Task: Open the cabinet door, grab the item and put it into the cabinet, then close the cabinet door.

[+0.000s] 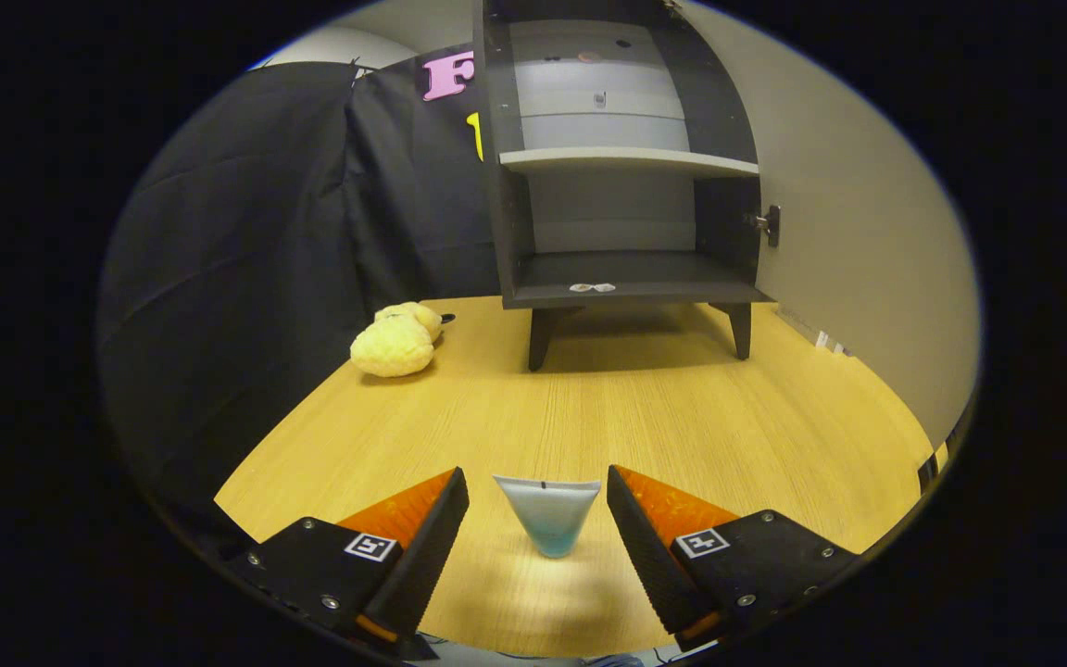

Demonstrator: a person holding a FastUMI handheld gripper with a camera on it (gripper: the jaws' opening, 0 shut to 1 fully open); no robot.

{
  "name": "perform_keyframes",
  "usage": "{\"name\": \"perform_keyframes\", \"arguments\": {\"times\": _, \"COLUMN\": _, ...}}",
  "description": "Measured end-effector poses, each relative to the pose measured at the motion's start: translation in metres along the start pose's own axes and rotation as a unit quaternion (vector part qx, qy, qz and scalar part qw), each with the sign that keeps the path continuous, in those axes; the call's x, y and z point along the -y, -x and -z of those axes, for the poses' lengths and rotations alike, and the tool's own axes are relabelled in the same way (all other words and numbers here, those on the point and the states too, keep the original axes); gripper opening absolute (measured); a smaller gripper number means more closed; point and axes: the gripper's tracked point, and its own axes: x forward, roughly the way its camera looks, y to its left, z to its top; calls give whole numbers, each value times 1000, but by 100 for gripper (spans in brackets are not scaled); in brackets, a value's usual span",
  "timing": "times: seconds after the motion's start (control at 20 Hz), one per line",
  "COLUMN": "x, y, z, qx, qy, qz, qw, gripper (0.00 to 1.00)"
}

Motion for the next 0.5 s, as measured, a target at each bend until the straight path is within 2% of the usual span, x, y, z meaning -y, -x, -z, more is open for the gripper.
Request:
{"name": "perform_keyframes", "arguments": {"times": 0.15, "x": 5, "y": -9, "z": 23, "qx": -34, "qy": -10, "qz": 18, "qw": 999, "gripper": 93}}
{"name": "perform_keyframes", "arguments": {"times": 0.25, "x": 7, "y": -15, "z": 33, "qx": -48, "qy": -10, "qz": 19, "qw": 999, "gripper": 89}}
{"name": "perform_keyframes", "arguments": {"times": 0.35, "x": 8, "y": -17, "z": 37, "qx": -54, "qy": -7, "qz": 20, "qw": 998, "gripper": 74}}
{"name": "perform_keyframes", "arguments": {"times": 0.4, "x": 11, "y": -17, "z": 36, "qx": -53, "qy": -4, "qz": 25, "qw": 998, "gripper": 59}}
{"name": "perform_keyframes", "arguments": {"times": 0.45, "x": 10, "y": -17, "z": 35, "qx": -56, "qy": -1, "qz": 20, "qw": 998, "gripper": 52}}
{"name": "perform_keyframes", "arguments": {"times": 0.5, "x": 8, "y": -15, "z": 33, "qx": -57, "qy": -1, "qz": 14, "qw": 998, "gripper": 50}}
